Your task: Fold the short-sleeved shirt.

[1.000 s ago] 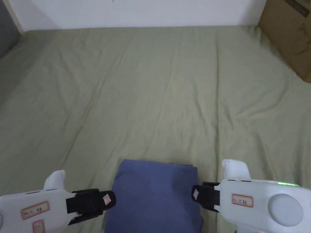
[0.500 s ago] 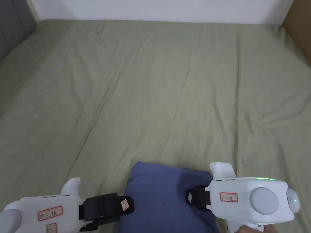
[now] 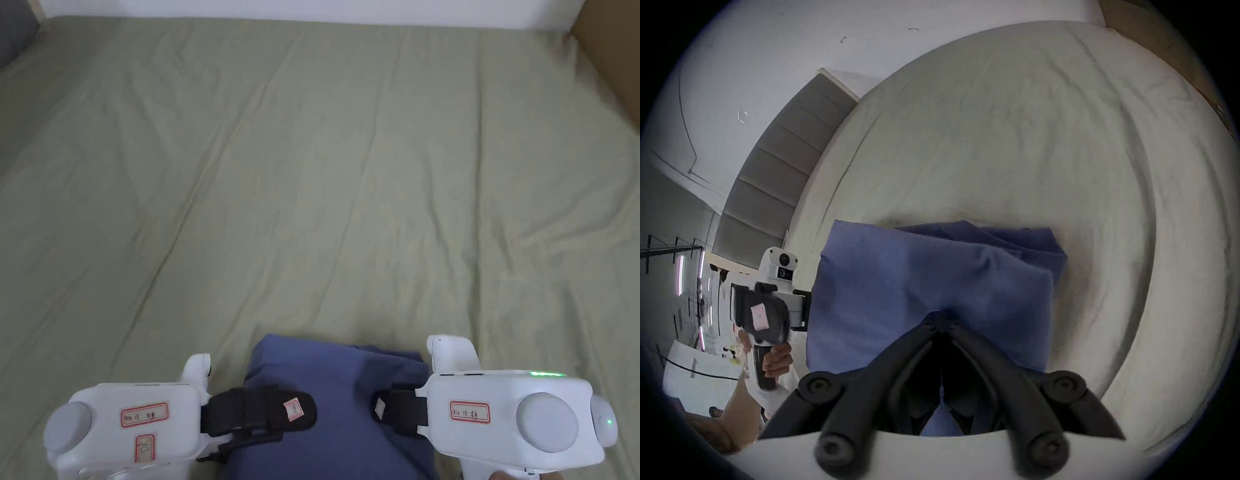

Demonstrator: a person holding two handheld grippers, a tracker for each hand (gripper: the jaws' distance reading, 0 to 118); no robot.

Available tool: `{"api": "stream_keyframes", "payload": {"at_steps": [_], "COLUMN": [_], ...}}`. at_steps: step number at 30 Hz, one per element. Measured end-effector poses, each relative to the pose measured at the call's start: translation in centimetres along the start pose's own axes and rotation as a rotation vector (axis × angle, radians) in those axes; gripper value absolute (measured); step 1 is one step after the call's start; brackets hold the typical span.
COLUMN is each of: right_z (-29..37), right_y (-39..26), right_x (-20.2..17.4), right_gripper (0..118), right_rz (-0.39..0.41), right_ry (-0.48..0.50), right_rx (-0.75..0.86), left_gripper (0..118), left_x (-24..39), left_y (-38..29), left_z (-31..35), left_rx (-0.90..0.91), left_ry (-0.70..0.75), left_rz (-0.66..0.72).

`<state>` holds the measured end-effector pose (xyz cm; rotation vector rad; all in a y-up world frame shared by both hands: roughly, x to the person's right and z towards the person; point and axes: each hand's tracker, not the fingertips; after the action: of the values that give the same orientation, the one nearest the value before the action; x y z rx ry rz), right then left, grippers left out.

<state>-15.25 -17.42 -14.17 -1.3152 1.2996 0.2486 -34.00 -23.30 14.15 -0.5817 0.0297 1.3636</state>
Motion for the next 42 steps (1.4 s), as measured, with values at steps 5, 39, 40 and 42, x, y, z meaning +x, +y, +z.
{"api": "stream_keyframes", "payload": {"at_steps": [5, 39, 40, 42], "right_z": [0.6, -1.6, -1.6, -1.5], "right_y": [-0.1, 0.6, 0.6, 0.8], "right_x": [-1.3, -5.2, -5.2, -5.2], "right_gripper": [0, 0, 0, 0], "right_rz": [-0.004, 0.034, 0.035, 0.036], "right_ry": [-0.009, -0.144, -0.142, -0.142], "right_rx": [-0.003, -0.054, -0.055, -0.053], "left_gripper": [28, 102, 102, 102], "left_x": [-0.8, -3.7, -3.4, -4.2], "left_y": [0.4, 11.6, 11.4, 12.0], "left_z": [0.2, 32.2, 32.2, 33.2], "left_rx": [-0.019, 0.201, 0.215, 0.244], "left_ry": [0.068, 1.608, 1.581, 1.516], "left_rz": [0.019, -0.193, -0.188, -0.153]}}
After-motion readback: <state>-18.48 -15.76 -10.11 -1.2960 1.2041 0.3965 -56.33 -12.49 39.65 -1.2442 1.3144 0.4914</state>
